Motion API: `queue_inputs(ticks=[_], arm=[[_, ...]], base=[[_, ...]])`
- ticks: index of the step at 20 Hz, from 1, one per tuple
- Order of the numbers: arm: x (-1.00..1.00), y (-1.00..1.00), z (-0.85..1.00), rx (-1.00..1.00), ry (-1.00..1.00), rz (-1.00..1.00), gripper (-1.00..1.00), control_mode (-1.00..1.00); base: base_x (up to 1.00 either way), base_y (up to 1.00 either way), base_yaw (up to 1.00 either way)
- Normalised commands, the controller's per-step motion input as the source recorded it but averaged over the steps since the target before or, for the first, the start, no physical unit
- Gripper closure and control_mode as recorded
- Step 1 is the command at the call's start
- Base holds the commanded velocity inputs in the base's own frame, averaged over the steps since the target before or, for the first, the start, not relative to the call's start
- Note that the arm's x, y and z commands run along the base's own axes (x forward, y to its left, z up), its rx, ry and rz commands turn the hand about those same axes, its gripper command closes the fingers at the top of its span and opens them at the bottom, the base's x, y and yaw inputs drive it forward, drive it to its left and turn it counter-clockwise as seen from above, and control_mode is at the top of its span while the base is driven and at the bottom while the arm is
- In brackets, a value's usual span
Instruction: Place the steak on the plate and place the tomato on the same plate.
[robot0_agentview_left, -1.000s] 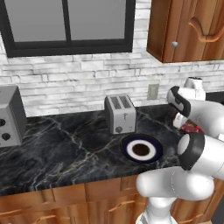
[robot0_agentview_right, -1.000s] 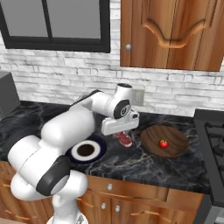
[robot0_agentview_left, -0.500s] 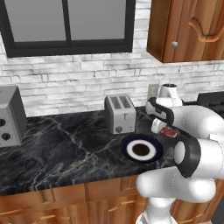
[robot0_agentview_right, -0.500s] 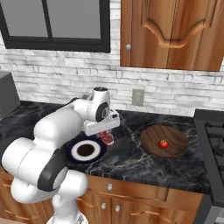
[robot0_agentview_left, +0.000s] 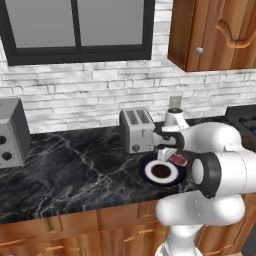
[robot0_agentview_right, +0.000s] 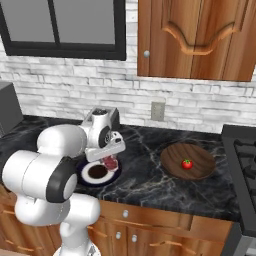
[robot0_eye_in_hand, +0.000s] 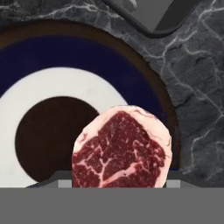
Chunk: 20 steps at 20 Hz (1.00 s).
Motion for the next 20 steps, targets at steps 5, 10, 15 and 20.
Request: queue_inputs(ticks=[5,10,15,20], arm=[[0.11,0.21,-0.31,0.00,0.00,-0.04,1.00,-1.00],[0.00,0.12,-0.20,0.00,0.00,-0.03,1.00,-1.00],[0.03,0.04,-0.18,0.00,0.00,-0.01,1.00,-1.00],[0.00,0.00,-0.09,-0.02,0.00,0.00,1.00,-1.00]], base=[[0.00,0.00,0.00],[0.00,0.00,0.00],[0.00,0.00,0.00],[0.00,0.00,0.00]])
